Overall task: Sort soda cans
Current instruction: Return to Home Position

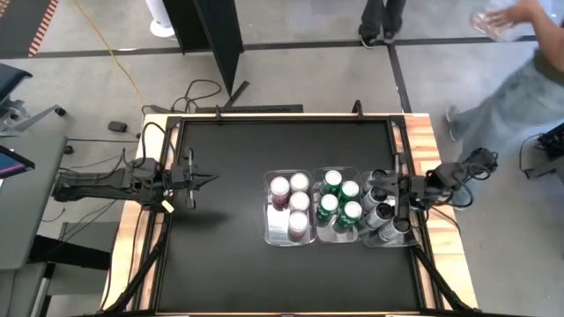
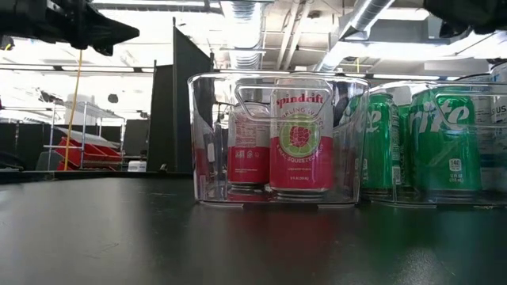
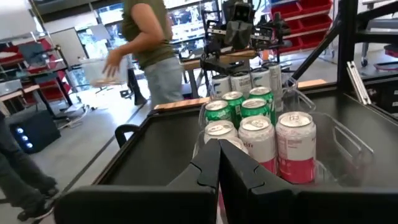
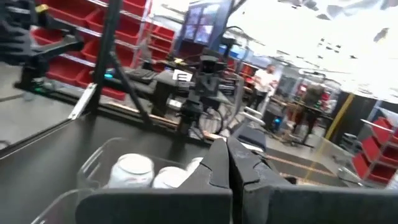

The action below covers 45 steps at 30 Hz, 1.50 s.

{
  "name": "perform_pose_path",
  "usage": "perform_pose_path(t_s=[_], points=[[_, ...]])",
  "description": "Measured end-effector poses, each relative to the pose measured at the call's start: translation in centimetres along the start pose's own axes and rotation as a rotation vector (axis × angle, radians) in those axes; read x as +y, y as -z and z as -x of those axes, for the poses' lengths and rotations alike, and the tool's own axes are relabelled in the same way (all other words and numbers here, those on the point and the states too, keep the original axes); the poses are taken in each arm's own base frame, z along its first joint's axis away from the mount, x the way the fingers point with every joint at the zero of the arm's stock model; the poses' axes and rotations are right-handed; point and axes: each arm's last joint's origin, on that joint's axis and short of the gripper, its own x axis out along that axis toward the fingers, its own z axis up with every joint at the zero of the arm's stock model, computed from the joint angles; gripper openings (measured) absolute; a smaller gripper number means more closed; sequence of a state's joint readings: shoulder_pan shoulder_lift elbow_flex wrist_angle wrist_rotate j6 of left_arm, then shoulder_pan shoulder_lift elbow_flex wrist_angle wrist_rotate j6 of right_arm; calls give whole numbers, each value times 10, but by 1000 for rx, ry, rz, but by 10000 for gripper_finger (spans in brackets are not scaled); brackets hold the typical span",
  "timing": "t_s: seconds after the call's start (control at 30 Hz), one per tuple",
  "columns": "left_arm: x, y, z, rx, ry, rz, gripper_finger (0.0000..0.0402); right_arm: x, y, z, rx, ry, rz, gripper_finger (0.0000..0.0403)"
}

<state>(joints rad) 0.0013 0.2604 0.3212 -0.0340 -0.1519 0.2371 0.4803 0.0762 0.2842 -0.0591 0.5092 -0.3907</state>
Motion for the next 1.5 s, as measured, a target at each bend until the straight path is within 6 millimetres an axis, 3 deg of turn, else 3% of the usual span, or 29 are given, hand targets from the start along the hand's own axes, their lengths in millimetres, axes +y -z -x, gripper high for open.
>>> perform_pose_path(t_s=[0.43,0.67,1.17,1.37,1.5], points=[[-1,32,-8,-40,41,51,0,13,31,-6,-50,-115,-7,0],[5,35,-8,-57,74,58,0,13,41,-5,-33,-136,-9,0],[9,35,-5,-65,58,73,0,6,43,-7,-19,-71,-12,0],[10,24,13,-249,19,25,0,-1,32,-7,-131,-1,34,0],[7,36,16,-346,4,40,0,0,34,-8,-201,30,65,0]])
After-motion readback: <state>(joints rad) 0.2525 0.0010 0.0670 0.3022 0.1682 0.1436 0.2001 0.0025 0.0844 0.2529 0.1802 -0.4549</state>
